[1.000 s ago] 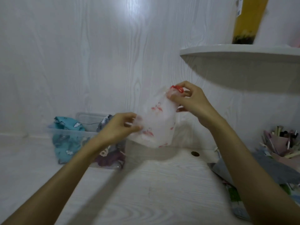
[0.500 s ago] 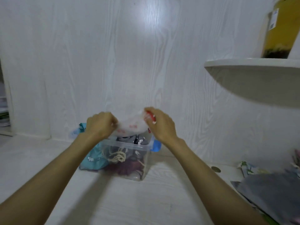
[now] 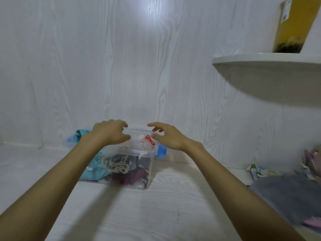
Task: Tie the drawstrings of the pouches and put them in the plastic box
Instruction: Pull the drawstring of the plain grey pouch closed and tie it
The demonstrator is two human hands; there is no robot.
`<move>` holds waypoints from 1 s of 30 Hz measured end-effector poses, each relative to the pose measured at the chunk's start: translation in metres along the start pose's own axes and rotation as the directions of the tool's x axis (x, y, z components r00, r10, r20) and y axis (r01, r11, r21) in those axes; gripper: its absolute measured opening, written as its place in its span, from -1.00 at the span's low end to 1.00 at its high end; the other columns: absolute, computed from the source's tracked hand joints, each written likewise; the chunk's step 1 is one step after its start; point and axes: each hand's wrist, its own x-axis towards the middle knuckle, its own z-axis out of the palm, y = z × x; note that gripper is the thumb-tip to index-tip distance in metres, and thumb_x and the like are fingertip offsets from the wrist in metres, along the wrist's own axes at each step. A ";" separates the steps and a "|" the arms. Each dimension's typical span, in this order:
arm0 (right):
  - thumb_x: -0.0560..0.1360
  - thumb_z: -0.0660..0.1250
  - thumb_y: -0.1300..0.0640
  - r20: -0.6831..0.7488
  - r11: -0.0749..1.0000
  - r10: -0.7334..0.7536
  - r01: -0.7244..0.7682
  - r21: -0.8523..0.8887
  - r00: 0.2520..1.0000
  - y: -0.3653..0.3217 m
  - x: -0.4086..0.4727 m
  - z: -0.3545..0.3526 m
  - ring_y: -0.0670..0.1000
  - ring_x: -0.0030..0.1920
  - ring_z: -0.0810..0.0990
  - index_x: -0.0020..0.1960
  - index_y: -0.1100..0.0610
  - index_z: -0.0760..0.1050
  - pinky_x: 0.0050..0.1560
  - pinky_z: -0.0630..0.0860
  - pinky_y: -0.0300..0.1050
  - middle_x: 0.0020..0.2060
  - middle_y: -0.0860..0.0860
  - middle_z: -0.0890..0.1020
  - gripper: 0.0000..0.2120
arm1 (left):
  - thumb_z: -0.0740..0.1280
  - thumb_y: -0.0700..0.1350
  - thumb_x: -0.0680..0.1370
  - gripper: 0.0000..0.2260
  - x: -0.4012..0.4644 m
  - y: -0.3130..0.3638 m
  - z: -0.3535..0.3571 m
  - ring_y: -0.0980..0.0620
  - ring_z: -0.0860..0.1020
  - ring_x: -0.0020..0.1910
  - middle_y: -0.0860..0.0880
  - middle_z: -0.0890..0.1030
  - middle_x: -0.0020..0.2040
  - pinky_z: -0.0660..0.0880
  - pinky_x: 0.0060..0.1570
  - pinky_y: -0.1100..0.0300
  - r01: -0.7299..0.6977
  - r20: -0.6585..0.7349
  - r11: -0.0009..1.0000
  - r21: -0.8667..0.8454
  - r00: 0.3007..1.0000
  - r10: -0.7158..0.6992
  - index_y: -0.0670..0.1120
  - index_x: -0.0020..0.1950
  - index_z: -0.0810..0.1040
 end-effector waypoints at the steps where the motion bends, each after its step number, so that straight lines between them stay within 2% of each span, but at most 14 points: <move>1: 0.58 0.22 0.04 -0.065 0.999 -0.009 0.012 0.037 0.998 0.003 -0.009 -0.007 0.00 0.22 0.46 0.37 -0.04 0.38 0.23 0.38 -0.12 0.20 -0.03 0.52 -0.64 | 0.24 0.15 0.54 -0.54 -0.004 0.007 -0.005 -0.06 0.45 0.29 0.08 0.48 0.34 0.36 0.23 0.03 -0.017 -0.091 0.999 -0.031 0.996 0.014 0.07 0.41 0.34; 4: 0.59 0.19 0.05 -0.149 0.999 0.039 -0.035 0.032 0.988 0.016 -0.048 -0.033 -0.06 0.12 0.52 0.24 0.01 0.52 0.15 0.42 -0.17 0.13 -0.07 0.58 -0.74 | 0.25 0.08 0.54 -0.66 -0.019 0.049 -0.012 -0.02 0.51 0.21 0.11 0.56 0.24 0.40 0.16 0.04 -0.147 -0.340 0.968 -0.205 0.938 0.071 0.09 0.31 0.45; 6: 0.60 0.15 0.04 -0.145 0.992 0.129 -0.129 0.012 0.981 0.031 -0.082 -0.051 -0.10 0.08 0.52 0.17 0.02 0.57 0.08 0.38 -0.23 0.12 -0.07 0.61 -0.73 | 0.25 0.05 0.53 -0.73 -0.028 0.089 -0.006 0.00 0.55 0.15 0.14 0.60 0.17 0.42 0.12 0.07 -0.248 -0.378 0.916 -0.316 0.918 0.118 0.12 0.21 0.53; 8: 0.60 0.13 0.01 -0.126 0.964 0.261 -0.266 -0.025 0.957 0.053 -0.115 -0.067 -0.07 0.06 0.53 0.13 0.04 0.58 0.06 0.39 -0.20 0.08 -0.04 0.62 -0.71 | 0.25 -0.01 0.52 -0.78 -0.033 0.132 0.010 -0.01 0.57 0.12 0.13 0.62 0.13 0.45 0.14 0.10 -0.310 -0.310 0.863 -0.400 0.931 0.191 0.13 0.13 0.58; 11: 0.57 0.17 0.01 -0.128 0.850 0.472 -0.489 -0.194 0.872 0.094 -0.163 -0.092 0.11 0.11 0.56 0.13 0.20 0.56 0.15 0.46 -0.02 0.13 0.10 0.62 -0.67 | 0.20 -0.15 0.52 -0.72 -0.039 0.199 0.047 -0.03 0.57 0.14 0.05 0.63 0.14 0.46 0.20 0.06 -0.348 -0.112 0.777 -0.524 0.933 0.342 0.11 0.09 0.62; 14: 0.57 0.18 0.07 -0.118 0.661 0.657 -0.644 -0.385 0.745 0.137 -0.211 -0.111 0.13 0.20 0.52 0.23 0.19 0.52 0.24 0.43 -0.05 0.22 0.11 0.55 -0.68 | 0.18 -0.20 0.54 -0.68 -0.052 0.255 0.088 -0.02 0.51 0.25 0.01 0.57 0.26 0.42 0.26 0.09 -0.377 0.036 0.758 -0.533 0.885 0.465 0.03 0.22 0.57; 16: 0.54 0.16 0.07 -0.173 0.567 0.718 -0.711 -0.417 0.674 0.166 -0.235 -0.115 0.15 0.14 0.54 0.24 0.20 0.48 0.17 0.48 -0.02 0.20 0.13 0.55 -0.65 | 0.16 -0.13 0.59 -0.68 -0.055 0.279 0.117 -0.03 0.44 0.31 -0.03 0.47 0.36 0.37 0.29 0.13 -0.387 0.133 0.770 -0.507 0.848 0.513 0.00 0.33 0.48; 18: 0.49 0.10 -0.06 -0.282 0.514 0.744 -0.789 -0.336 0.605 0.201 -0.255 -0.117 0.14 0.08 0.56 0.26 0.13 0.45 0.10 0.51 -0.01 0.20 0.13 0.55 -0.55 | 0.11 0.05 0.62 -0.64 -0.052 0.303 0.143 -0.09 0.45 0.28 -0.11 0.45 0.35 0.37 0.21 0.16 -0.330 0.226 0.791 -0.516 0.838 0.497 -0.08 0.32 0.48; 20: 0.36 0.08 -0.28 -0.415 0.475 0.767 -0.868 -0.146 0.489 0.240 -0.269 -0.116 0.14 0.17 0.52 0.35 0.05 0.38 0.17 0.47 0.01 0.29 0.08 0.50 -0.33 | 0.02 0.21 0.60 -0.45 -0.047 0.321 0.162 -0.16 0.50 0.19 -0.19 0.51 0.26 0.37 0.05 0.18 -0.199 0.311 0.794 -0.575 0.844 0.437 -0.21 0.22 0.51; 22: 0.19 0.02 -0.41 -0.435 0.457 0.800 -0.889 -0.007 0.414 0.271 -0.277 -0.107 0.14 0.24 0.47 0.40 0.03 0.32 0.25 0.42 0.07 0.35 0.05 0.44 -0.12 | 0.07 0.27 0.56 -0.40 -0.045 0.338 0.172 -0.16 0.53 0.13 -0.19 0.56 0.16 0.36 -0.05 0.20 -0.107 0.327 0.761 -0.640 0.858 0.396 -0.25 0.17 0.52; 23: 0.18 0.02 -0.41 -0.426 0.459 0.805 -0.888 0.006 0.413 0.274 -0.279 -0.101 0.14 0.25 0.46 0.40 0.03 0.32 0.27 0.41 0.09 0.34 0.05 0.44 -0.11 | 0.13 0.27 0.55 -0.43 -0.043 0.344 0.175 -0.14 0.55 0.08 -0.17 0.59 0.09 0.36 -0.10 0.22 -0.099 0.302 0.732 -0.674 0.868 0.395 -0.23 0.12 0.55; 25: 0.37 0.13 -0.25 -0.464 0.443 0.778 -0.894 -0.073 0.423 0.270 -0.282 -0.093 0.17 0.22 0.49 0.30 0.10 0.42 0.24 0.41 0.06 0.27 0.10 0.50 -0.37 | 0.25 0.23 0.50 -0.55 -0.042 0.353 0.182 -0.06 0.57 -0.12 -0.09 0.62 -0.17 0.37 -0.27 0.22 -0.108 0.258 0.689 -0.716 0.877 0.406 -0.17 -0.06 0.60; 27: 0.49 0.19 0.05 -0.613 0.439 0.665 -0.887 -0.141 0.427 0.265 -0.280 -0.089 0.18 0.10 0.55 0.08 0.20 0.52 0.10 0.43 -0.01 0.10 0.16 0.59 -0.71 | 0.32 0.15 0.49 -0.68 -0.042 0.358 0.185 0.00 0.55 -0.26 -0.04 0.58 -0.35 0.39 -0.32 0.20 -0.105 0.215 0.671 -0.734 0.901 0.376 -0.10 -0.25 0.57; 30: 0.52 0.16 0.18 -0.745 0.493 0.521 -0.859 -0.136 0.417 0.250 -0.274 -0.092 0.18 -0.06 0.58 -0.12 0.23 0.50 -0.14 0.34 -0.10 -0.08 0.18 0.63 -0.82 | 0.38 0.00 0.47 -0.87 -0.043 0.358 0.180 -0.04 0.61 -0.09 -0.07 0.67 -0.16 0.47 -0.12 0.14 -0.133 0.098 0.628 -0.767 0.942 0.320 -0.03 -0.20 0.63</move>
